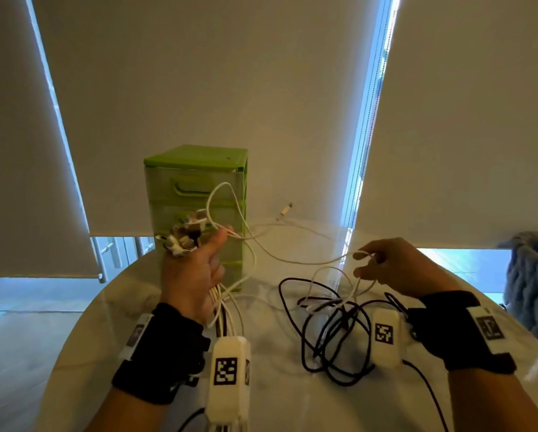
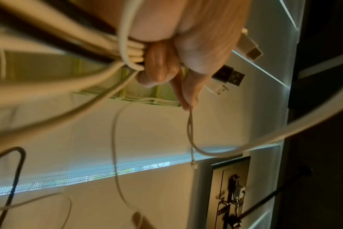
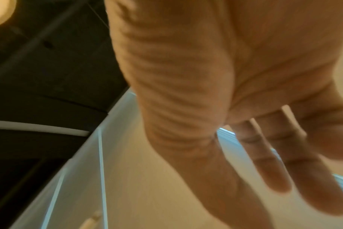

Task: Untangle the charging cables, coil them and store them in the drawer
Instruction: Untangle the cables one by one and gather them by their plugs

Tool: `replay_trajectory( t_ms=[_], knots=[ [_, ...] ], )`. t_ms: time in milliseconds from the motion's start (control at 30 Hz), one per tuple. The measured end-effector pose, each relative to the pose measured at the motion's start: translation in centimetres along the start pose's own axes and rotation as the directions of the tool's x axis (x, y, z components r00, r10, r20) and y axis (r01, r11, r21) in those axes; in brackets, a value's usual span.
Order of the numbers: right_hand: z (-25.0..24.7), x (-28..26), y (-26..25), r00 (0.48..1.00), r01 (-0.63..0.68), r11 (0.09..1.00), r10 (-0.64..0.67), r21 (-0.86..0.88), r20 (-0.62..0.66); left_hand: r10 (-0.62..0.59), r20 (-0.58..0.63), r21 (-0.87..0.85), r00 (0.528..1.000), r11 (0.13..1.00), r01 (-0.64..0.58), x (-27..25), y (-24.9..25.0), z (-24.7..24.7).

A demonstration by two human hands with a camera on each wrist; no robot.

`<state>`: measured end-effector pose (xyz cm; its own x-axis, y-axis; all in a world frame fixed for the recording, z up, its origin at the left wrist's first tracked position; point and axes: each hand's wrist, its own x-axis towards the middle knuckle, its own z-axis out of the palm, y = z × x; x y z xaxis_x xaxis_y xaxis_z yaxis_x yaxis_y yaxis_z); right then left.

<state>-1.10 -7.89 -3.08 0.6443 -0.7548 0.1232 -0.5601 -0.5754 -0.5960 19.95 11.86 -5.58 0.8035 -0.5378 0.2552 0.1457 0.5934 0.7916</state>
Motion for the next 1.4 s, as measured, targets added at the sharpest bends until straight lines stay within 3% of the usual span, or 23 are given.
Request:
replay_trajectory(
  t_ms=[67,133,200,267,333,400,467,533,633,767,900,1067,1133,1167,1233,1267,1333,1400],
  knots=[
    [-1.0,-0.3,-0.9,0.999,0.031,0.999,-0.032,-0.035,-0.006,0.006,0.025,0.050,1.000,0.999,-0.008,-0.4,-0.4,0.7],
    [-1.9,-2.2,-3.4,0.987,0.142,0.989,-0.145,-0.052,-0.062,0.003,0.106,0.059,0.994,0.998,-0.009,-1.1,-0.3,1.6],
    [-2.1,-5.1,-6.4,0.950,0.303,0.946,-0.310,0.115,0.045,-0.042,0.209,0.093,0.977,0.995,0.023,-2.3,0.2,3.1],
    [-1.5,-7.9,-9.1,0.873,0.369,0.890,-0.431,0.269,0.228,-0.085,0.318,0.190,0.944,0.982,0.025,-3.9,0.7,4.9],
    [-1.7,-9.2,-9.5,0.848,0.435,0.873,-0.480,0.221,0.224,-0.068,0.410,0.288,0.910,0.956,-0.058,-5.0,1.8,6.2],
    [-3.6,-9.7,-8.2,0.906,0.419,0.907,-0.421,0.051,0.048,-0.042,0.470,0.372,0.882,0.915,-0.155,-5.4,3.6,6.5],
    [-6.3,-10.3,-5.5,0.923,0.358,0.934,-0.353,0.004,-0.151,-0.021,0.435,0.391,0.900,0.905,-0.168,-5.6,5.6,6.2],
    [-8.4,-11.5,-2.4,0.914,0.343,0.930,-0.297,0.133,-0.278,-0.054,0.386,0.345,0.921,0.934,-0.089,-6.1,7.3,5.8],
    [-9.7,-14.6,1.5,0.904,0.325,0.866,-0.167,0.379,-0.393,-0.133,0.418,0.275,0.899,0.961,0.014,-8.1,9.1,5.8],
    [-11.2,-19.5,6.8,0.836,0.335,0.780,0.013,0.528,-0.549,-0.174,0.501,0.269,0.848,0.962,0.039,-11.1,9.9,6.1],
    [-11.9,-23.4,12.7,0.800,0.345,0.608,0.208,0.715,-0.563,-0.170,0.565,0.268,0.807,0.963,0.016,-13.7,10.2,7.2],
    [-12.2,-26.9,23.3,0.657,0.296,0.566,0.465,0.770,-0.594,-0.188,0.600,0.267,0.777,0.963,0.026,-15.5,10.0,8.5],
    [-11.9,-28.8,22.7,0.620,0.118,0.706,0.497,0.698,-0.607,-0.217,0.586,0.292,0.781,0.955,0.046,-15.7,9.6,8.8],
    [-11.7,-29.1,22.6,0.621,-0.040,0.804,0.485,0.593,-0.616,-0.232,0.577,0.300,0.783,0.952,0.061,-15.8,9.3,9.1],
    [-10.6,-29.2,23.0,0.726,-0.402,0.893,0.445,0.201,-0.524,-0.253,0.584,0.298,0.771,0.951,0.086,-16.3,8.9,10.1],
    [-10.2,-29.3,22.1,0.779,-0.522,0.853,0.467,-0.021,-0.419,-0.260,0.599,0.295,0.757,0.951,0.094,-16.7,8.7,10.8],
    [-9.8,-28.7,20.0,0.803,-0.579,0.765,0.476,-0.280,-0.359,-0.268,0.644,0.300,0.716,0.950,0.086,-17.8,8.3,12.6],
    [-9.4,-27.7,15.2,0.869,-0.437,0.796,0.253,-0.419,-0.425,-0.262,0.687,0.310,0.677,0.949,0.053,-18.9,7.7,14.5]
  ],
)
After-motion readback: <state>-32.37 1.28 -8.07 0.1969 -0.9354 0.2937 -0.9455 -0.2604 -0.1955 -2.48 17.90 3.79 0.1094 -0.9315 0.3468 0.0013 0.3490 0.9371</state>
